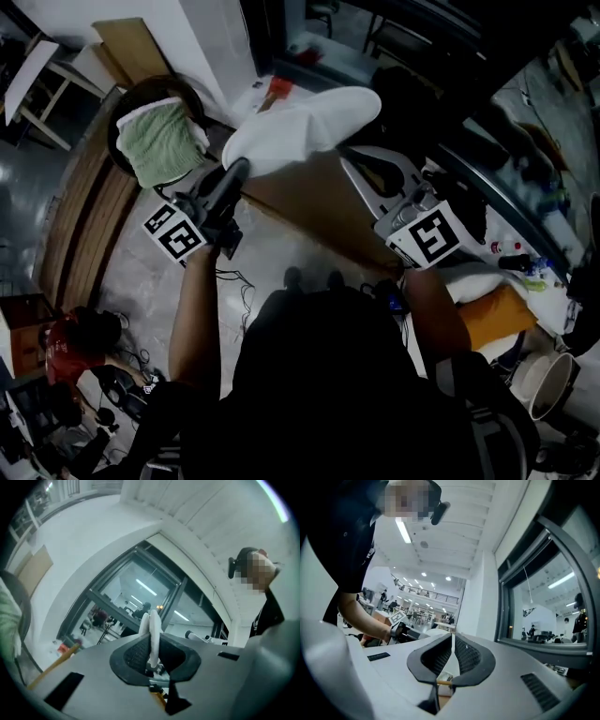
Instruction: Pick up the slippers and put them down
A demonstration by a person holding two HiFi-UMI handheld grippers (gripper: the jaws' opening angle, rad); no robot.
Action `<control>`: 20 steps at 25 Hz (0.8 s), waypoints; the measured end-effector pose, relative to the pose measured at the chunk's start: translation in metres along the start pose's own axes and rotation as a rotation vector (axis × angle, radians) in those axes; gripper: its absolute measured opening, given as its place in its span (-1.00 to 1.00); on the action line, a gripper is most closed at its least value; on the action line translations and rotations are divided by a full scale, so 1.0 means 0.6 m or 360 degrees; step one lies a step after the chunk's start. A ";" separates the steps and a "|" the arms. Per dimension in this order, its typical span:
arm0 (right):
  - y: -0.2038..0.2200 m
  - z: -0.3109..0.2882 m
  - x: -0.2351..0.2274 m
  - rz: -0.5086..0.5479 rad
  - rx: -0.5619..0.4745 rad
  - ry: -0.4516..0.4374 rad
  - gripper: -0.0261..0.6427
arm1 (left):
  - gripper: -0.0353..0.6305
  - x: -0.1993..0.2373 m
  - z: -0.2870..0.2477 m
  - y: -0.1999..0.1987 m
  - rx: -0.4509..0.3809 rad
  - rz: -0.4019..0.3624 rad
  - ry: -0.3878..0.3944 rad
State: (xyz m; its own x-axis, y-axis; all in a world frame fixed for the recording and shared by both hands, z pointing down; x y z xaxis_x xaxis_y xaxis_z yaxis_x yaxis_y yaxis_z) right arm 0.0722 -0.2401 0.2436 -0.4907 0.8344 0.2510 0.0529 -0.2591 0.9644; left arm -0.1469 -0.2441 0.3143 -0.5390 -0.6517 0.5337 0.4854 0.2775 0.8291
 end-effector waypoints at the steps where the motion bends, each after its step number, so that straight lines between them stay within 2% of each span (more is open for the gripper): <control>1: -0.018 0.004 -0.006 0.0024 -0.0034 0.0012 -0.83 | -0.76 -0.013 -0.003 -0.020 -0.0023 -0.0072 0.0005; 4: -0.063 0.027 -0.025 0.0070 -0.0123 0.0058 -0.83 | -0.76 -0.055 -0.016 -0.062 -0.0060 -0.0274 0.0024; 7: -0.094 0.056 -0.034 0.0125 -0.0180 0.0096 -0.83 | -0.76 -0.094 -0.030 -0.086 -0.0084 -0.0407 0.0066; 11: -0.111 0.074 -0.040 0.0164 -0.0228 0.0123 -0.83 | -0.76 -0.126 -0.035 -0.101 -0.0143 -0.0487 0.0101; 15: -0.116 0.075 -0.036 0.0172 -0.0250 0.0124 -0.83 | -0.76 -0.141 -0.037 -0.108 -0.0136 -0.0565 0.0096; 20: -0.107 0.066 -0.032 0.0151 -0.0234 0.0110 -0.83 | -0.76 -0.142 -0.037 -0.106 -0.0124 -0.0577 0.0084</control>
State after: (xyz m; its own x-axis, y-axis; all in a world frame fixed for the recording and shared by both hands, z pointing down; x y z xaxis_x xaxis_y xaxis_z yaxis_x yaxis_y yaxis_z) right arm 0.1128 -0.2203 0.1804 -0.5485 0.7686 0.3292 -0.0234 -0.4076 0.9128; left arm -0.1163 -0.2220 0.2124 -0.6504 -0.7336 0.1969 0.3215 -0.0311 0.9464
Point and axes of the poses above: the fingertips, and each gripper's own axes: z backward along the fingers, x to its left, y out of its underside, the point moved 4 cm from there along z, backward along the fingers, and after that the axes turned 1 degree about -x, right-handed, at the moved point
